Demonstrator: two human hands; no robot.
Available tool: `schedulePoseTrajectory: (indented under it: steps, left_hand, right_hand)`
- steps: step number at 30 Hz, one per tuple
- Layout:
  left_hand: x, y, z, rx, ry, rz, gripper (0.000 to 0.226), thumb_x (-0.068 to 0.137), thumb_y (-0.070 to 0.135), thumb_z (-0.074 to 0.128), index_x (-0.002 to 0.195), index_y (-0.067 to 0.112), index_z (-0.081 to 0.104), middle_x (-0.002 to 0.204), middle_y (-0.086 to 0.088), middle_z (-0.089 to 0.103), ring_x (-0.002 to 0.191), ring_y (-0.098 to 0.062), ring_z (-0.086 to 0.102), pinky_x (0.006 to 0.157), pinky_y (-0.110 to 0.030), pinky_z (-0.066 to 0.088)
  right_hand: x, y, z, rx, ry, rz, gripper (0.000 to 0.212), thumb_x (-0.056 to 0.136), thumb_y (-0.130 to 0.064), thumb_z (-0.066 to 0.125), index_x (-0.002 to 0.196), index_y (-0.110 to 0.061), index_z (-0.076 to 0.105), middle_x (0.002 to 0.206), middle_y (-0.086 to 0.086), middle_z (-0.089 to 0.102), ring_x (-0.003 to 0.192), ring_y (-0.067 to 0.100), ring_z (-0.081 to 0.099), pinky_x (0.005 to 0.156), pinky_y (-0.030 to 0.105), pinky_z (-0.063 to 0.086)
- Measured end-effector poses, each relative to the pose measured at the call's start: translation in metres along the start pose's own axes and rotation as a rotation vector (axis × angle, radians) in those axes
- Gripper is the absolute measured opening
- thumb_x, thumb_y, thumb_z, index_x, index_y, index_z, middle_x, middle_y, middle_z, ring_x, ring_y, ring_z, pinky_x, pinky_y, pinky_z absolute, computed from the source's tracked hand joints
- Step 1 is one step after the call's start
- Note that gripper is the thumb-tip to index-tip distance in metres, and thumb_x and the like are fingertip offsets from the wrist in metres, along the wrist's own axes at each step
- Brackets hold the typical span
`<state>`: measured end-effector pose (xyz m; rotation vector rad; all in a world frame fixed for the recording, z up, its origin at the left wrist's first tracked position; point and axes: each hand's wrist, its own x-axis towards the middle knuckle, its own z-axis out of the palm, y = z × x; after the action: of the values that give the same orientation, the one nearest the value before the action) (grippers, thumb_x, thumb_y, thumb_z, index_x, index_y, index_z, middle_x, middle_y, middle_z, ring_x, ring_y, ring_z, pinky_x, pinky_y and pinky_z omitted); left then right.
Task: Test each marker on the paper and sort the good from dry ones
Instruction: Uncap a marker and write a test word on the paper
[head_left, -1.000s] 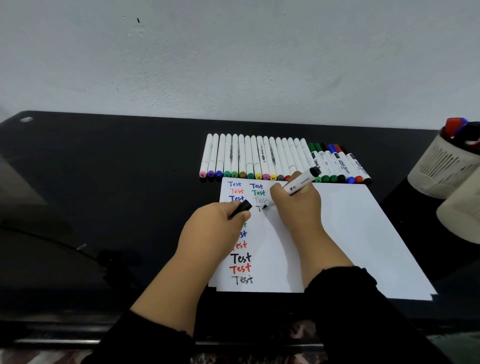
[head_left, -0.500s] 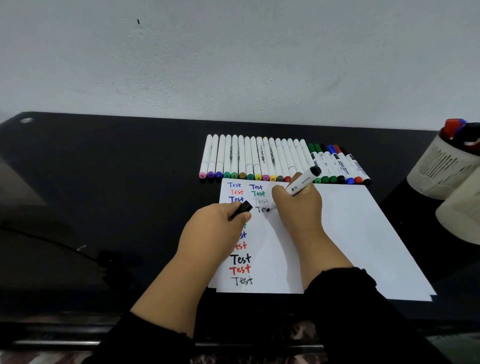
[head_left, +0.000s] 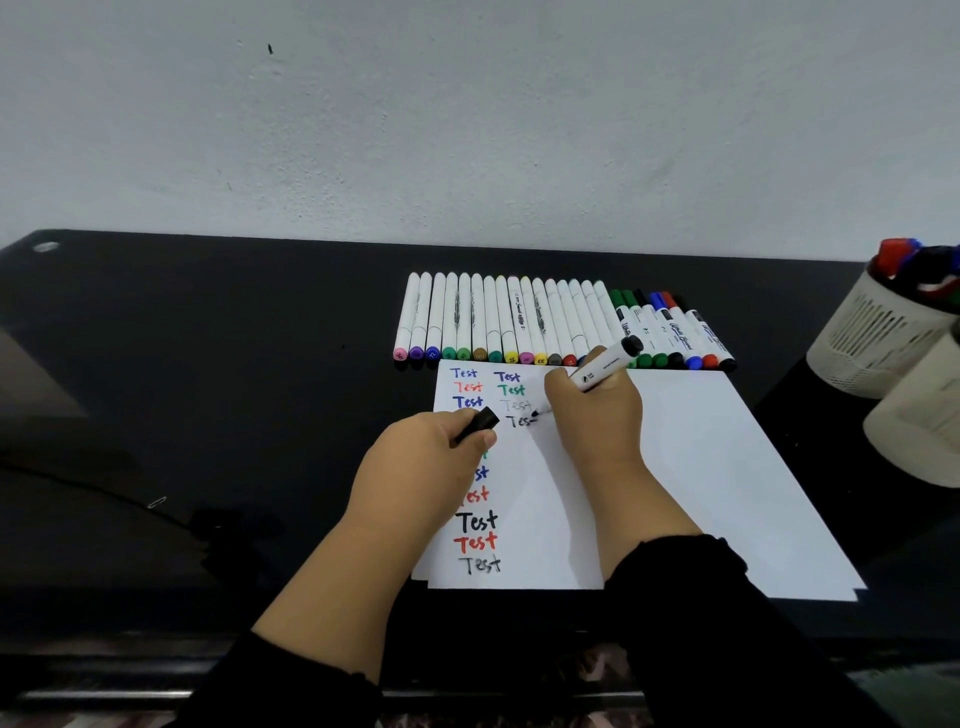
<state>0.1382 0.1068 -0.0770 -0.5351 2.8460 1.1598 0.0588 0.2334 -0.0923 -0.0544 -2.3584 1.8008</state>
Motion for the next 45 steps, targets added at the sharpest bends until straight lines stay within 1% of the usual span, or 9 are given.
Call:
schedulePoseTrajectory:
  steps: [6,10,15,23,29,33,37,42,45]
  left_hand:
    - [0.001,0.0,-0.001,0.015,-0.024,0.008,0.039,0.094,0.039,0.05,0.133,0.035,0.049,0.078,0.017,0.053,0.072,-0.003,0.054,0.057,-0.018,0.04]
    - [0.0,-0.001,-0.003,-0.013,-0.038,-0.002,0.04,0.093,0.039,0.052,0.133,0.035,0.048,0.084,0.016,0.054,0.075,-0.002,0.055,0.057,-0.017,0.039]
    - [-0.004,0.002,-0.006,-0.139,-0.056,-0.012,0.04,0.091,0.038,0.056,0.13,0.036,0.051,0.083,0.021,0.053,0.076,-0.002,0.056,0.055,-0.017,0.037]
    - [-0.009,0.007,-0.006,-0.234,-0.083,0.058,0.028,0.088,0.035,0.06,0.116,0.04,0.061,0.078,0.017,0.061,0.07,-0.003,0.056,0.059,-0.017,0.044]
    - [-0.009,0.01,-0.012,-0.366,-0.065,0.036,0.029,0.085,0.033,0.064,0.114,0.04,0.06,0.077,0.023,0.057,0.072,0.001,0.053,0.054,-0.008,0.038]
    - [-0.009,0.013,-0.014,-0.465,-0.025,0.011,0.03,0.082,0.031,0.068,0.111,0.034,0.064,0.081,0.024,0.058,0.074,0.002,0.052,0.052,-0.009,0.034]
    - [-0.011,0.018,-0.01,-0.485,-0.018,0.028,0.018,0.083,0.028,0.067,0.1,0.035,0.067,0.073,0.021,0.058,0.065,0.0,0.049,0.041,0.0,0.035]
    - [-0.012,0.023,-0.004,-0.429,0.025,-0.005,0.024,0.086,0.03,0.064,0.109,0.035,0.066,0.078,0.022,0.056,0.068,-0.006,0.054,0.049,-0.013,0.043]
    - [-0.013,0.024,0.0,-0.421,0.05,-0.003,0.022,0.088,0.03,0.062,0.109,0.036,0.066,0.08,0.023,0.056,0.066,-0.009,0.055,0.046,-0.015,0.043]
  right_hand:
    - [-0.001,0.0,-0.001,0.035,-0.017,0.039,0.034,0.081,-0.005,0.055,0.062,-0.017,0.03,0.056,-0.004,0.035,0.053,0.011,0.034,0.051,0.023,0.03]
    - [0.002,-0.007,-0.007,0.261,-0.012,0.141,0.03,0.082,-0.004,0.057,0.062,-0.018,0.04,0.058,-0.002,0.044,0.052,0.01,0.039,0.051,0.021,0.036]
    - [-0.003,-0.02,-0.01,0.491,-0.1,0.204,0.038,0.084,0.001,0.057,0.059,-0.018,0.035,0.046,-0.002,0.035,0.041,0.01,0.022,0.041,0.02,0.019]
    - [-0.017,-0.024,-0.004,0.438,-0.245,0.162,0.039,0.086,-0.002,0.058,0.057,-0.019,0.038,0.068,0.013,0.045,0.041,0.009,0.03,0.039,0.018,0.025]
    - [-0.024,-0.04,-0.012,0.468,-0.314,0.228,0.036,0.092,-0.033,0.057,0.062,-0.017,0.044,0.042,-0.005,0.041,0.035,0.005,0.031,0.039,0.018,0.025]
    - [-0.022,-0.042,-0.017,0.455,-0.284,0.265,0.035,0.093,-0.022,0.057,0.062,-0.016,0.041,0.041,-0.005,0.04,0.034,0.005,0.032,0.039,0.017,0.027]
    - [-0.021,-0.04,-0.014,0.509,-0.237,0.312,0.029,0.091,-0.009,0.05,0.065,-0.016,0.039,0.045,-0.001,0.038,0.036,0.007,0.029,0.041,0.017,0.023]
    - [-0.021,-0.038,-0.009,0.527,-0.191,0.347,0.029,0.091,-0.007,0.045,0.064,-0.016,0.038,0.045,-0.003,0.035,0.037,0.008,0.023,0.042,0.019,0.018]
    - [-0.02,-0.037,-0.007,0.516,-0.164,0.356,0.025,0.091,-0.007,0.044,0.067,-0.016,0.042,0.047,-0.001,0.034,0.037,0.008,0.024,0.042,0.019,0.02]
